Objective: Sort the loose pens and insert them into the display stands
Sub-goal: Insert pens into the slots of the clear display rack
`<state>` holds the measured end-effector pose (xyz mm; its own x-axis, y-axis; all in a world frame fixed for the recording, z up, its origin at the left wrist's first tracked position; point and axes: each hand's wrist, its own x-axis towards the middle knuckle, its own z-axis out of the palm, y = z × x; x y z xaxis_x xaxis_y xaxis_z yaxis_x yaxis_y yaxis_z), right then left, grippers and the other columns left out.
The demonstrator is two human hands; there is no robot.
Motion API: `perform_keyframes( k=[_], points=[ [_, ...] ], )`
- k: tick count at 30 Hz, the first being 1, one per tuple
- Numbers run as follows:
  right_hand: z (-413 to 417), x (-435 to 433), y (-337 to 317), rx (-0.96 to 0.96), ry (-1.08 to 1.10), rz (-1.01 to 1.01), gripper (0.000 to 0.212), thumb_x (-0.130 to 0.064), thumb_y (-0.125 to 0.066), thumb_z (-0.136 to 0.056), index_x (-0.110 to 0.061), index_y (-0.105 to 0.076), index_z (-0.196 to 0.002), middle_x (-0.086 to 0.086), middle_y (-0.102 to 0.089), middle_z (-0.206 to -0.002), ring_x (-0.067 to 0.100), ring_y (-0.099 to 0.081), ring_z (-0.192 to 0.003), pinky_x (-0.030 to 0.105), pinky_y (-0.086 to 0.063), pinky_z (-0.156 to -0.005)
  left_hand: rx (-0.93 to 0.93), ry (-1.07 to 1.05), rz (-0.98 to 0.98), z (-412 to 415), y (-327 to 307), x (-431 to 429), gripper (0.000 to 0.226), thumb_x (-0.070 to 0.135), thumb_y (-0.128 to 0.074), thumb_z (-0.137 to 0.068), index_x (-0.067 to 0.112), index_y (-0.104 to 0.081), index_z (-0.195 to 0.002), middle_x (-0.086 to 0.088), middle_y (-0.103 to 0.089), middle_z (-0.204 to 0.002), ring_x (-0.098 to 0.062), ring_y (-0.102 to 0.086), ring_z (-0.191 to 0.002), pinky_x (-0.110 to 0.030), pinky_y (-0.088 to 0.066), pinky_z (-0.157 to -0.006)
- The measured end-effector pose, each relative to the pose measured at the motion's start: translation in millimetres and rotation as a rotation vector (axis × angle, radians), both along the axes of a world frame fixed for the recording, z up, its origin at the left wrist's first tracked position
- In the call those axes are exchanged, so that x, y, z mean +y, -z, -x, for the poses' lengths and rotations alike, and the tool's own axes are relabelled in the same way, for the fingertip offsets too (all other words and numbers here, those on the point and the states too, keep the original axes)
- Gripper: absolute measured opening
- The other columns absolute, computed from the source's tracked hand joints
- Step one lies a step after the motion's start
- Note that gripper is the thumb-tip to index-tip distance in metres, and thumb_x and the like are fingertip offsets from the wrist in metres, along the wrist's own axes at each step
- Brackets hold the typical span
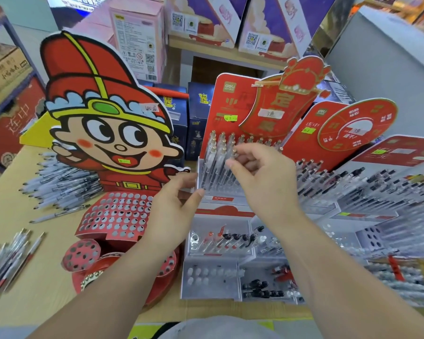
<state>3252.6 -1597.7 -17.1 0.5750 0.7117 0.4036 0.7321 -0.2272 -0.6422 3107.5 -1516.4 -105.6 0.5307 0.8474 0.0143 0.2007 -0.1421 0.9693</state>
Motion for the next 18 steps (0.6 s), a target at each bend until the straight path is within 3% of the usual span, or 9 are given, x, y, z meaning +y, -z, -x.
perform_keyframes(
  k=[7,13,18],
  points=[
    [4,0,0,-0.026,0.002,-0.002,0.021,-0.02,-0.073,-0.09,-0.016,-0.073,-0.111,-0.01,-0.066,-0.082,-0.005,-0.058,-0.074,0.009,-0.049,-0.071,0.013,-0.013,0.025,-2,1,-1,0.029,0.023,-0.065,-0.098,0.031,-0.063,-0.126,0.023,-0.069,-0.109,-0.003,-0.068,-0.101,-0.042,-0.06,-0.087],
    [3,-3,2,-0.037,-0.044,-0.008,0.024,-0.018,-0.071,-0.091,-0.014,-0.07,-0.115,-0.009,-0.066,-0.081,0.003,-0.06,-0.072,0.028,-0.056,-0.074,0.067,-0.04,-0.004,-3,-8,-7,0.028,0.023,-0.062,-0.1,0.028,-0.062,-0.127,0.021,-0.067,-0.108,0.005,-0.063,-0.098,-0.035,-0.057,-0.091],
    [2,-18,8,-0.001,-0.069,-0.084,0.029,-0.021,-0.073,-0.09,-0.015,-0.07,-0.119,-0.01,-0.068,-0.082,0.0,-0.062,-0.073,0.018,-0.055,-0.072,0.122,-0.118,0.005,13,-18,-22,0.029,0.029,-0.062,-0.1,0.03,-0.058,-0.129,0.017,-0.065,-0.117,0.002,-0.061,-0.1,-0.027,-0.053,-0.084]
  ],
)
